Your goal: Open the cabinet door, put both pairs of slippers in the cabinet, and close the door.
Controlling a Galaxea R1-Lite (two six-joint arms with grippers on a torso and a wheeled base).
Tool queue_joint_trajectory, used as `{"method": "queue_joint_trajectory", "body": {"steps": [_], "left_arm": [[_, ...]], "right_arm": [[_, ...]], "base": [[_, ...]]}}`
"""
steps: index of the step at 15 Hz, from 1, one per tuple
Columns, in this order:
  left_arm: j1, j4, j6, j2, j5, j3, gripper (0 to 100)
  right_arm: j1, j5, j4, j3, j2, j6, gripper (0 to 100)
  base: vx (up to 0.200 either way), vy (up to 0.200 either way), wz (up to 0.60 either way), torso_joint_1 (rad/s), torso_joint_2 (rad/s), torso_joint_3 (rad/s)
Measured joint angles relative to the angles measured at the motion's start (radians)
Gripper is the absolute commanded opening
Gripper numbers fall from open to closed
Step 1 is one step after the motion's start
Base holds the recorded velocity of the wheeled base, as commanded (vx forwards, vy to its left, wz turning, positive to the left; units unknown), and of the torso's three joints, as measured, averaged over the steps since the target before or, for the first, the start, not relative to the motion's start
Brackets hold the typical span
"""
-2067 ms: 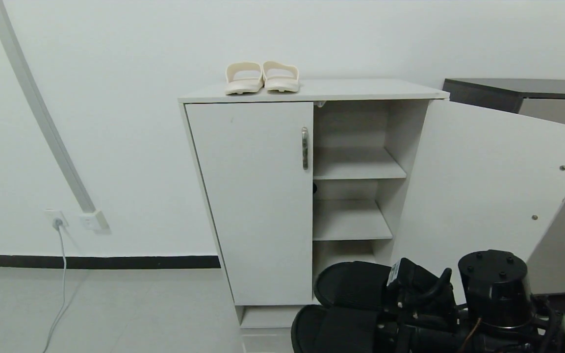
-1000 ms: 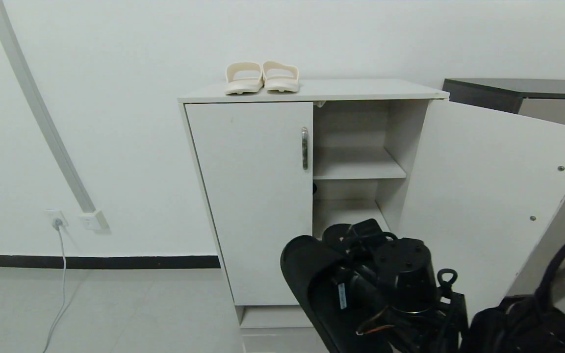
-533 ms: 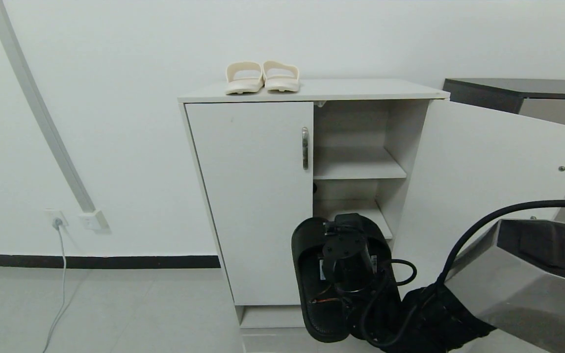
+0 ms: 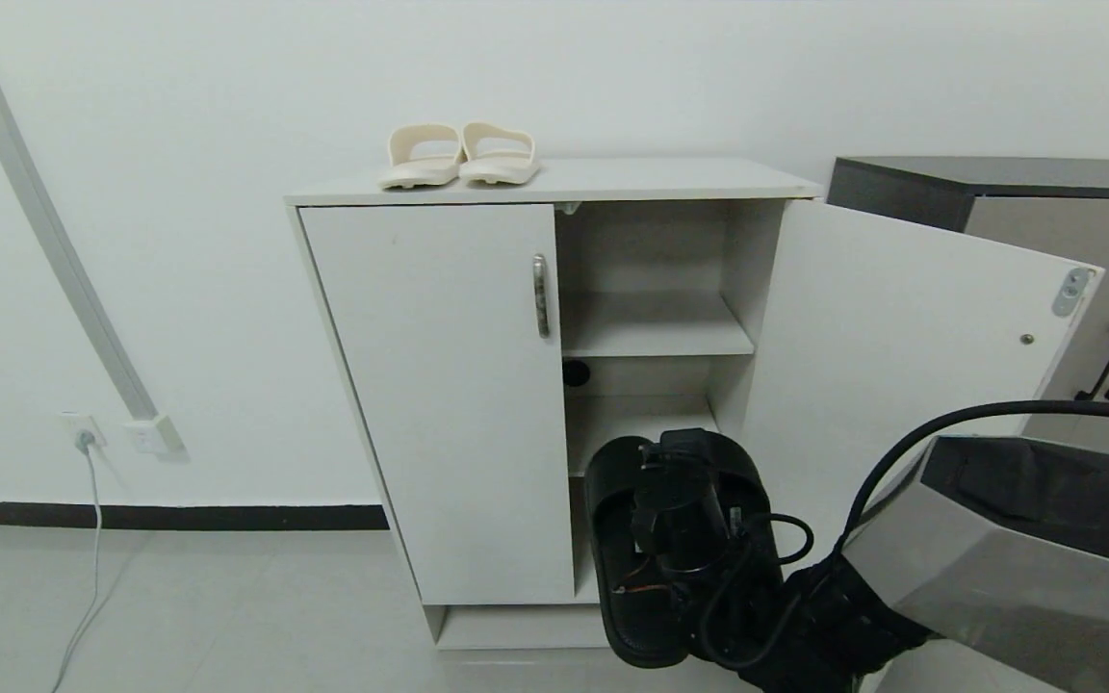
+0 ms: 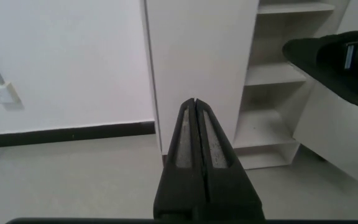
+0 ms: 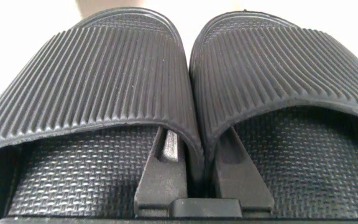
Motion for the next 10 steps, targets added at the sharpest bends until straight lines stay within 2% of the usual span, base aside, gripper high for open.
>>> {"method": "queue_joint_trajectory", "body": {"steps": [3,10], "left_arm": [[-0.001,0.0,-0.002,0.0,0.003,0.0,0],[0.0,0.0,-0.001,0.001,0.002,0.0,0]], "right_arm": [[0.003,0.003,-0.026,-0.007,0.029,-0.001,0],[-0.026,0.009,-0.033,-0.121,0.148,-0.002,0]], "base": [[0.0,0.0,0.0,0.0,0.0,0.0],[0.0,0.0,0.0,0.0,0.0,0.0]]}}
